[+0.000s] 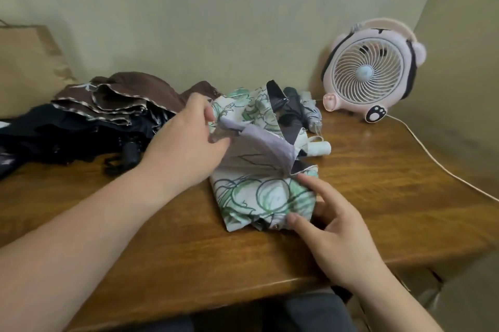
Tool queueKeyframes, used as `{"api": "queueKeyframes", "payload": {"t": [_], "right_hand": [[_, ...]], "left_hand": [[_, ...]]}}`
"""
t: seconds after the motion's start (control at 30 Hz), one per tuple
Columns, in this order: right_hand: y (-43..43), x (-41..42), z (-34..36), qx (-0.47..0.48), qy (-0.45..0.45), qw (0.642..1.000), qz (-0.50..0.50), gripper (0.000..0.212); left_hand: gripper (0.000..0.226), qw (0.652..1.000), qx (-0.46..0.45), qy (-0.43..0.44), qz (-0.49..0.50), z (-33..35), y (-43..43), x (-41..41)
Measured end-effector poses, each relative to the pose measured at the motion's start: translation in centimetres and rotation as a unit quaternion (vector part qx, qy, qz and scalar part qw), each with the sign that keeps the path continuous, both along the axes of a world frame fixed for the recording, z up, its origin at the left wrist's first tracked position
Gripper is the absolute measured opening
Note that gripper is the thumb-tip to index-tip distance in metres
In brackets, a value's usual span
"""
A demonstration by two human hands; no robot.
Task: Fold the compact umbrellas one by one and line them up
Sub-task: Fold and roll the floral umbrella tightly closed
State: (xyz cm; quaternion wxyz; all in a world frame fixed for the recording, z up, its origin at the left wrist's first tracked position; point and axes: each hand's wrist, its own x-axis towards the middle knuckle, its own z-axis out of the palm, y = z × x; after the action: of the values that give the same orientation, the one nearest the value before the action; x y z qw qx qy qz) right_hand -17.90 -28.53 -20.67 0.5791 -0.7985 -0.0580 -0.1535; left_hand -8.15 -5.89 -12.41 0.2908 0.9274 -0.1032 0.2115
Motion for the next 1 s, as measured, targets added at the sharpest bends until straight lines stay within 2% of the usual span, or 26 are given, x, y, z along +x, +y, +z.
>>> {"api": "queueKeyframes", "payload": {"t": [0.1, 0.13, 0.17, 0.2, 0.23, 0.3, 0.33, 0.43, 0.5, 0.6, 0.7, 0.8, 0.9, 0.97, 1.0], "right_hand": [[-0.4, 0.6, -0.1, 0.074, 0.001, 0.997, 0.028, 0.049], [-0.6, 0.5, -0.1, 0.064, 0.003, 0.997, 0.037, 0.045], [-1.0, 0.4, 0.2, 0.045, 0.002, 0.998, 0.032, 0.040], [-1.6, 0.6, 0.6, 0.019, -0.012, 1.000, -0.001, 0.032], [-2.3, 1.0, 1.3, -0.009, -0.039, 0.998, -0.058, 0.025], [-4.3, 3.6, 2.9, -0.059, -0.078, 0.982, -0.160, 0.020], [-5.3, 5.6, 3.5, -0.093, -0.061, 0.977, -0.179, 0.022], [-6.8, 12.0, 4.2, -0.231, 0.089, 0.960, -0.135, 0.050], [-6.4, 14.6, 4.2, -0.281, 0.165, 0.942, -0.083, 0.048], [-4.6, 15.6, 4.4, -0.392, 0.149, 0.907, -0.031, 0.037], [-3.3, 16.7, 3.3, -0.335, 0.124, 0.934, -0.026, 0.038], [-2.8, 17.7, 2.0, -0.278, 0.115, 0.953, -0.048, 0.051], [-3.1, 17.3, 2.1, -0.288, 0.092, 0.946, -0.114, 0.065], [-3.0, 16.1, 2.8, -0.297, 0.049, 0.941, -0.151, 0.061], [-2.7, 15.1, 3.3, -0.271, 0.030, 0.949, -0.155, 0.054]], "left_hand": [[0.053, 0.983, 0.023, 0.181, -0.032, -1.1, 1.7, -4.1], [0.052, 0.974, 0.013, 0.218, -0.058, -2.0, 1.9, -5.0], [0.042, 0.971, -0.005, 0.224, -0.084, -3.1, 2.0, -5.4], [0.026, 0.973, -0.011, 0.205, -0.104, -4.0, 2.1, -5.5], [0.020, 0.977, -0.003, 0.175, -0.120, -4.5, 2.1, -5.3], [0.054, 0.977, 0.037, 0.137, -0.156, -5.0, 1.9, -4.0], [0.067, 0.976, 0.053, 0.135, -0.163, -4.7, 1.6, -3.3], [0.086, 0.967, 0.091, 0.133, -0.198, -3.4, 0.4, -0.5], [0.090, 0.965, 0.122, 0.108, -0.205, -2.8, -0.4, 1.8], [0.089, 0.965, 0.196, 0.093, -0.149, -3.7, -0.7, 4.4], [0.079, 0.969, 0.205, 0.115, -0.078, -5.4, -0.4, 5.3], [0.073, 0.959, 0.245, 0.131, -0.053, -6.9, 0.4, 5.7], [0.066, 0.972, 0.221, 0.079, -0.025, -7.2, 0.3, 6.2], [0.063, 0.977, 0.209, 0.046, 0.002, -7.0, -0.2, 6.7], [0.061, 0.978, 0.205, 0.040, 0.010, -7.0, -0.3, 7.0]]}}
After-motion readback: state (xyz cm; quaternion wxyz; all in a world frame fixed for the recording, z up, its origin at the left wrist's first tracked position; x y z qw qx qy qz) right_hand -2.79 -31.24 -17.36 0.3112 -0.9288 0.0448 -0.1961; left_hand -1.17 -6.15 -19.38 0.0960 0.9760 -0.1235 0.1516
